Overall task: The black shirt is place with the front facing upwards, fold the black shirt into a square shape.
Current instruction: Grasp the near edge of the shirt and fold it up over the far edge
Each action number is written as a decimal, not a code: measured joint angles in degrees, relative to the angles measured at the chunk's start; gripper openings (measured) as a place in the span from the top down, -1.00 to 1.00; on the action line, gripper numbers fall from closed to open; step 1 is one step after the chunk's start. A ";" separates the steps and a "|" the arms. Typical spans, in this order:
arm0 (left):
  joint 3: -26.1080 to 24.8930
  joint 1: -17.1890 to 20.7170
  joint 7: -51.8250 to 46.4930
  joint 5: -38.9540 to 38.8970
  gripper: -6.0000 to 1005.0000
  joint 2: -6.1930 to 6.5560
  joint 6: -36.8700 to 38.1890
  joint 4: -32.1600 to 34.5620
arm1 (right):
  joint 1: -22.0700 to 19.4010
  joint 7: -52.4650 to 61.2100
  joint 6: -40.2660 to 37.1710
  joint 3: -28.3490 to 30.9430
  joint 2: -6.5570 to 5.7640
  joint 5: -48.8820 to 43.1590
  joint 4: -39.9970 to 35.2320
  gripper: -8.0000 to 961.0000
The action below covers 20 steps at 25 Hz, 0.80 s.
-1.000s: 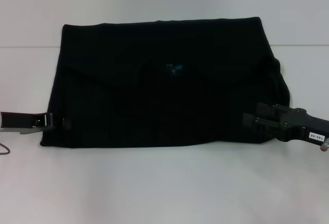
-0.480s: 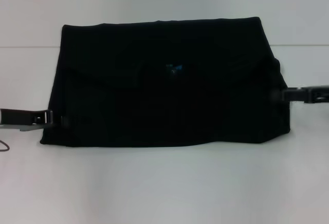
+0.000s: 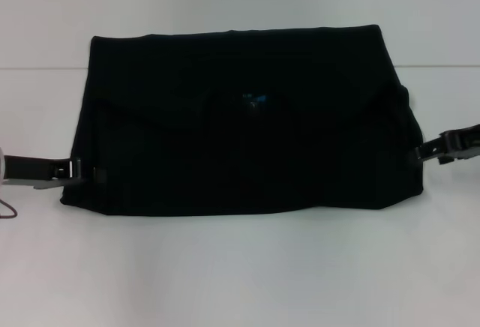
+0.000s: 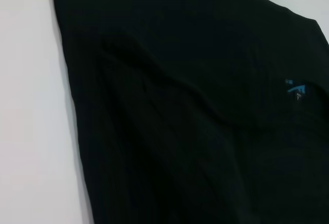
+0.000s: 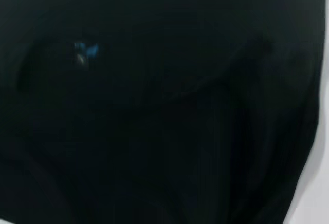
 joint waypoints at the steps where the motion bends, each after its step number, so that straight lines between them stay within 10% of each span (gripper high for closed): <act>1: 0.00 0.00 0.00 0.00 0.92 0.00 0.06 0.00 | 0.10 0.01 1.03 -0.56 0.43 -0.16 0.40 -0.49; 20: -0.37 0.20 0.23 -0.05 0.91 0.01 0.75 -0.01 | 2.27 -0.17 7.25 -8.25 4.41 0.00 4.81 -0.07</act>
